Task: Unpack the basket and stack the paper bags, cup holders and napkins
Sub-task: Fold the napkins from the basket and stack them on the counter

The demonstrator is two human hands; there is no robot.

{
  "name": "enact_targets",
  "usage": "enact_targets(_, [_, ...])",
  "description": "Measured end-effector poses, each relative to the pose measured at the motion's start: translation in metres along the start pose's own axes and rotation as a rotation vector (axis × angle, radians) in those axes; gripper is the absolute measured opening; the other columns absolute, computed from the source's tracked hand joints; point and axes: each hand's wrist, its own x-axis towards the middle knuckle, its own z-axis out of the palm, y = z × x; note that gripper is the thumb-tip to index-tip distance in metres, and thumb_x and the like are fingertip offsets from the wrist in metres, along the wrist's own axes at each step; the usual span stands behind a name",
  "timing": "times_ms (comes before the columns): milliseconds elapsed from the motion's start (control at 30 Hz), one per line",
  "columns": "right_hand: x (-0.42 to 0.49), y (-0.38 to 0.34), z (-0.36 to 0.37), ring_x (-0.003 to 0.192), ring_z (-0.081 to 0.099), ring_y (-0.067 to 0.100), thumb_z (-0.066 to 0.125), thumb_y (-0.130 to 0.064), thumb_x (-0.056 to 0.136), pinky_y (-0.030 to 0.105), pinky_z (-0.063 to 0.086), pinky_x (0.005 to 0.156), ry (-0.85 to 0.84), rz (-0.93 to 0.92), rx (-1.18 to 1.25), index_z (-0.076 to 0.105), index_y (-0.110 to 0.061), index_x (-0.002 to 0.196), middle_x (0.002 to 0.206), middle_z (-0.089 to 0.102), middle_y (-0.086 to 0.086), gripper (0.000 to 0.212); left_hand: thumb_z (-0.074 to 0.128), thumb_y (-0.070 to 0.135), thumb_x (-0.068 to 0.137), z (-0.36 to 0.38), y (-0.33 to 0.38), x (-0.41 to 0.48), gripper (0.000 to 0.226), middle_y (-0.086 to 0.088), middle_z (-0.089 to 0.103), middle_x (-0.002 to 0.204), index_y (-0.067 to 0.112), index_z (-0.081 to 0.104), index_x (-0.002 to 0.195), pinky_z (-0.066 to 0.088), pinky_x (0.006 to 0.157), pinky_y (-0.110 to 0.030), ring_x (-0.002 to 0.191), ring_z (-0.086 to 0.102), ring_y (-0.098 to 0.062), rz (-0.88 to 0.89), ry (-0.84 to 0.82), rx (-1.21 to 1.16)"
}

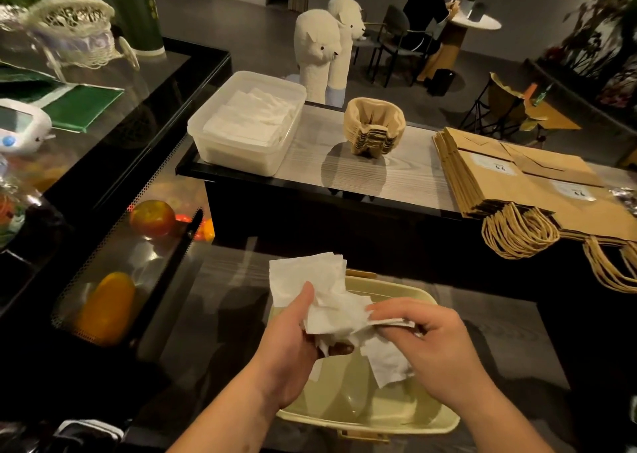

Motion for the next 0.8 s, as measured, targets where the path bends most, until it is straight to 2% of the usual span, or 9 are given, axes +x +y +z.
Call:
enact_targets(167, [0.004, -0.006, -0.003, 0.087, 0.072, 0.004, 0.074, 0.009, 0.083, 0.014, 0.055, 0.077, 0.086, 0.043, 0.089, 0.081, -0.034, 0.076, 0.085, 0.078, -0.013, 0.044, 0.035, 0.044, 0.107, -0.001, 0.001, -0.003, 0.045, -0.009, 0.076, 0.119, 0.017, 0.063, 0.129, 0.053, 0.097, -0.046, 0.11, 0.073, -0.028, -0.011, 0.004, -0.095])
enact_targets(333, [0.01, -0.008, -0.015, 0.092, 0.075, 0.023, 0.07, -0.008, 0.077, 0.033, 0.058, 0.075, 0.07, 0.276, 0.502, 0.083, -0.023, 0.084, 0.093, 0.079, 0.009, 0.02, 0.042, 0.044, 0.105, -0.011, 0.0, 0.003, 0.047, -0.015, 0.074, 0.12, 0.013, 0.062, 0.135, 0.055, 0.093, -0.052, 0.103, 0.073, -0.034, -0.01, 0.044, -0.193])
enact_targets(400, [0.013, -0.005, -0.02, 0.094, 0.075, 0.031, 0.068, -0.008, 0.078, 0.038, 0.062, 0.072, 0.031, 0.372, 0.661, 0.081, -0.011, 0.091, 0.101, 0.076, 0.018, 0.019, 0.042, 0.044, 0.105, -0.014, -0.001, 0.005, 0.048, -0.016, 0.073, 0.123, 0.013, 0.059, 0.137, 0.053, 0.096, -0.055, 0.114, 0.069, -0.039, -0.023, 0.045, -0.201])
enact_targets(533, [0.015, 0.004, -0.027, 0.093, 0.074, 0.036, 0.073, -0.014, 0.08, 0.044, 0.064, 0.069, -0.001, 0.468, 0.831, 0.067, 0.0, 0.117, 0.112, 0.072, 0.025, 0.04, 0.041, 0.042, 0.106, -0.013, -0.005, 0.009, 0.047, -0.019, 0.072, 0.123, 0.011, 0.061, 0.134, 0.048, 0.103, -0.06, 0.118, 0.065, -0.044, -0.051, 0.03, -0.202])
enact_targets(633, [0.016, 0.016, -0.035, 0.095, 0.074, 0.036, 0.1, -0.029, 0.054, 0.049, 0.063, 0.075, -0.086, 0.448, 1.007, 0.073, -0.005, 0.116, 0.112, 0.072, 0.023, 0.071, 0.043, 0.04, 0.105, -0.015, -0.007, 0.01, 0.046, -0.021, 0.073, 0.12, 0.009, 0.063, 0.132, 0.047, 0.1, -0.057, 0.102, 0.069, -0.039, -0.059, 0.028, -0.215])
enact_targets(700, [0.017, 0.012, -0.034, 0.106, 0.069, 0.035, 0.081, -0.032, 0.086, 0.048, 0.056, 0.092, -0.111, 0.517, 1.21, 0.067, -0.004, 0.126, 0.118, 0.068, 0.024, 0.052, 0.045, 0.038, 0.105, -0.016, -0.008, 0.01, 0.042, -0.02, 0.075, 0.116, 0.01, 0.064, 0.129, 0.047, 0.1, -0.059, 0.096, 0.07, -0.037, -0.059, 0.034, -0.219])
enact_targets(733, [0.019, 0.013, -0.035, 0.114, 0.063, 0.034, 0.053, -0.034, 0.105, 0.044, 0.047, 0.103, -0.071, 0.494, 1.24, 0.059, -0.001, 0.136, 0.124, 0.064, 0.024, 0.045, 0.046, 0.037, 0.105, -0.017, -0.009, 0.012, 0.04, -0.02, 0.075, 0.113, 0.01, 0.064, 0.128, 0.05, 0.094, -0.057, 0.091, 0.072, -0.035, -0.062, 0.042, -0.21])
enact_targets(767, [0.017, 0.017, -0.038, 0.12, 0.057, 0.031, 0.026, -0.038, 0.111, 0.038, 0.037, 0.11, -0.022, 0.476, 1.247, 0.05, 0.0, 0.143, 0.129, 0.061, 0.022, 0.054, 0.047, 0.036, 0.105, -0.017, -0.01, 0.013, 0.038, -0.02, 0.076, 0.111, 0.01, 0.064, 0.127, 0.053, 0.086, -0.053, 0.087, 0.072, -0.034, -0.071, 0.049, -0.198])
enact_targets(800, [0.018, 0.017, -0.038, 0.124, 0.053, 0.029, 0.012, -0.04, 0.111, 0.034, 0.03, 0.113, -0.056, 0.429, 1.295, 0.045, 0.0, 0.147, 0.134, 0.058, 0.021, 0.062, 0.048, 0.035, 0.105, -0.017, -0.012, 0.014, 0.037, -0.019, 0.076, 0.109, 0.009, 0.064, 0.127, 0.054, 0.081, -0.05, 0.087, 0.072, -0.034, -0.085, 0.056, -0.185])
